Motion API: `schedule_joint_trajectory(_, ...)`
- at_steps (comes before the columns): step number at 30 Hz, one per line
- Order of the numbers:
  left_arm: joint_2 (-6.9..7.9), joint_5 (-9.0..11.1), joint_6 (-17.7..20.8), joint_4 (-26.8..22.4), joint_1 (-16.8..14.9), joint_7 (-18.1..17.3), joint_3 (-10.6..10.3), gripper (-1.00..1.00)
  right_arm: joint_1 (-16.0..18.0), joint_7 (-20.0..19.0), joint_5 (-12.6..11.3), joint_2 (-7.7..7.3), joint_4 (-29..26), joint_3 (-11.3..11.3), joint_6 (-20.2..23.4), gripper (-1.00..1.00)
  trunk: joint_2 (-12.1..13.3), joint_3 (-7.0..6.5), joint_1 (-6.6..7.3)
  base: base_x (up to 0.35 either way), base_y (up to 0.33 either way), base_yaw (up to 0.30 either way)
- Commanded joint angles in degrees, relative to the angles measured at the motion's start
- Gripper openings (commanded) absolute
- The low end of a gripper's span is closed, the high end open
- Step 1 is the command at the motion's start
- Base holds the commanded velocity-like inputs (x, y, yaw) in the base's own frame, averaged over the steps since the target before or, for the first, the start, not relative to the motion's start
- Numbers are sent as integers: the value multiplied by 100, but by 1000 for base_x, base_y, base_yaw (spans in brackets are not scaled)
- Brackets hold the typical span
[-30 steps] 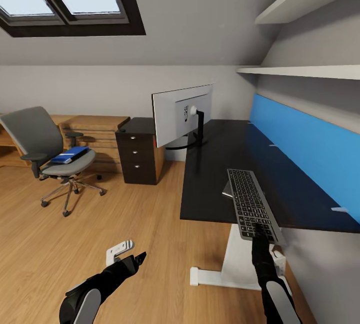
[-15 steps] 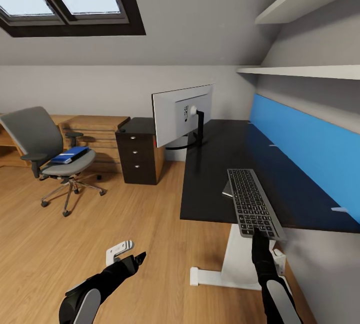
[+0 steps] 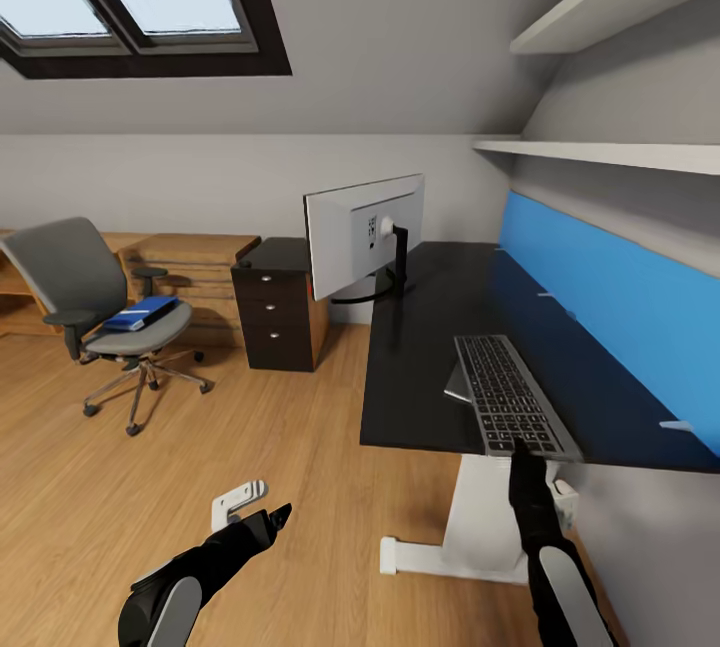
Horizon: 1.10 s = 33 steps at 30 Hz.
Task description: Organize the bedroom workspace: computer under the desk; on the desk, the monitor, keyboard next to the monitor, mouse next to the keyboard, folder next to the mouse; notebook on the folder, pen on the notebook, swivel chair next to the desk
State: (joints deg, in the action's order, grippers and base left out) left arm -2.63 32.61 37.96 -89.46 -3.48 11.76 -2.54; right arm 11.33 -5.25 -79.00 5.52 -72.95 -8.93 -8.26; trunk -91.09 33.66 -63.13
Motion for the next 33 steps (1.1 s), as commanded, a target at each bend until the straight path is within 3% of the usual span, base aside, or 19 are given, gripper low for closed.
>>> schedule_joint_trajectory(1,0,60,18,3,-3,53,-2,100,2,-48,-85,4,-35,-4,-8,-100,39,-13,23,0,0,0)
schedule_joint_trajectory(6,1,61,18,22,-3,54,-1,100,-12,-277,-8,9,-309,9,-9,-100,239,-102,133,0,0,0)
schedule_joint_trajectory(11,1,61,18,51,-3,54,-1,100,-135,-384,330,27,-615,125,7,-100,440,-192,243,0,0,0)
schedule_joint_trajectory(17,0,61,18,67,-3,54,-1,100,-411,-480,386,29,-892,279,8,-100,680,-300,374,0,0,0)
schedule_joint_trajectory(25,6,54,18,69,-3,46,-4,100,-507,-507,392,44,-972,687,-12,-100,761,-336,418,0,0,0)
schedule_joint_trajectory(27,16,52,18,69,-4,40,8,100,-650,-512,394,39,-1150,1106,-25,-100,761,-336,418,-201,0,0)
schedule_joint_trajectory(33,17,52,18,69,-4,37,20,100,-657,-519,394,37,-1147,1136,-36,-100,761,-336,418,-334,23,0)
